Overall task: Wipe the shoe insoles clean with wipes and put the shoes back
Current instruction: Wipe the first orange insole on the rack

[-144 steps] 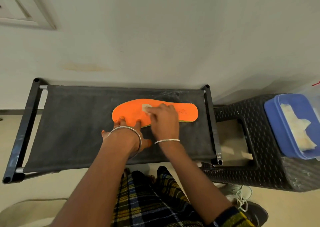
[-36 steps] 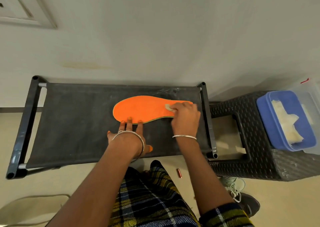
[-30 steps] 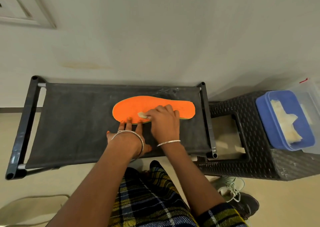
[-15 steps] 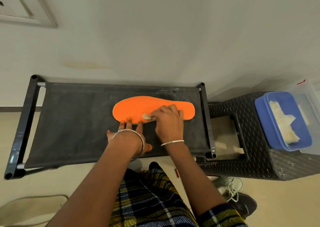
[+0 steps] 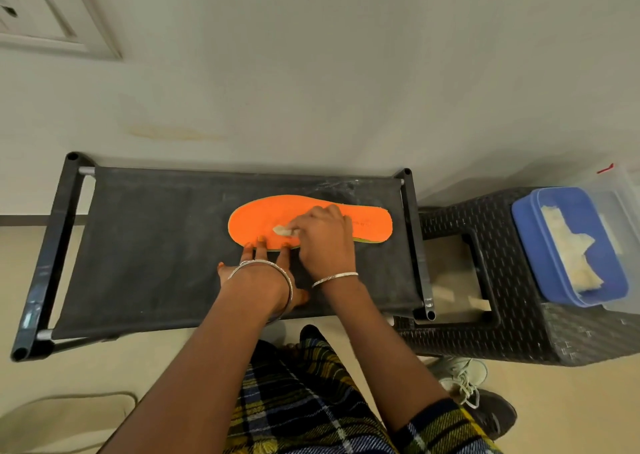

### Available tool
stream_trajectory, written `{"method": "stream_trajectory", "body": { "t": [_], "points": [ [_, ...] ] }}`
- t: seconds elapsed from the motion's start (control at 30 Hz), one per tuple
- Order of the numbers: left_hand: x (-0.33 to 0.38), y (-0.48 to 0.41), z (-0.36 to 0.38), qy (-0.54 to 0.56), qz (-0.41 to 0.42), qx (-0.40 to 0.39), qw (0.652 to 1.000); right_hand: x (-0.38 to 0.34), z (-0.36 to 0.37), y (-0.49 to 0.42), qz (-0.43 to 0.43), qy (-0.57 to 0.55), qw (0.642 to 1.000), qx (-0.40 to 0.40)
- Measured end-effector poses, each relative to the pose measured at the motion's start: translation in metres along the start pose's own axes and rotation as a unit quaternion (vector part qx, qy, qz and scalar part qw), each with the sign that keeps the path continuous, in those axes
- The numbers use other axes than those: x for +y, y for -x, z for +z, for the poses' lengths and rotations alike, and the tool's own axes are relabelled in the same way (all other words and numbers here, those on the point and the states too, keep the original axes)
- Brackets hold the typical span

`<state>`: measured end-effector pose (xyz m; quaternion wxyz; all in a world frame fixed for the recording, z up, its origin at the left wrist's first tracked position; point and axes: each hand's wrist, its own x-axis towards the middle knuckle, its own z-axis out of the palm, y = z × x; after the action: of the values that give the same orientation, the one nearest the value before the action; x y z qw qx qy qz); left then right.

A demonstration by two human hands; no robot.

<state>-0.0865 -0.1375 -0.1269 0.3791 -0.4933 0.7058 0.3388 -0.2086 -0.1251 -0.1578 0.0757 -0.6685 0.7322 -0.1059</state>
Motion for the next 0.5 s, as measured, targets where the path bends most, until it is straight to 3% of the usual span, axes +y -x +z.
{"method": "stream_trajectory", "body": {
  "t": [0.2,0.27,0.4,0.5],
  "points": [
    [0.001,0.008,-0.005,-0.013,0.006,-0.005,1.0,0.052,-0.014,-0.017,0.184,-0.035,0.98,0.073],
    [0.001,0.006,-0.003,-0.012,0.003,-0.003,1.0,0.029,-0.005,-0.015,0.147,-0.054,0.985,0.074],
    [-0.001,0.0,-0.002,-0.003,0.005,0.001,1.0,-0.015,0.006,-0.016,-0.003,-0.099,0.995,-0.009],
    [-0.001,0.001,-0.003,-0.009,0.004,-0.006,1.0,0.006,0.001,-0.021,0.042,-0.144,0.989,0.001]
  ]
}}
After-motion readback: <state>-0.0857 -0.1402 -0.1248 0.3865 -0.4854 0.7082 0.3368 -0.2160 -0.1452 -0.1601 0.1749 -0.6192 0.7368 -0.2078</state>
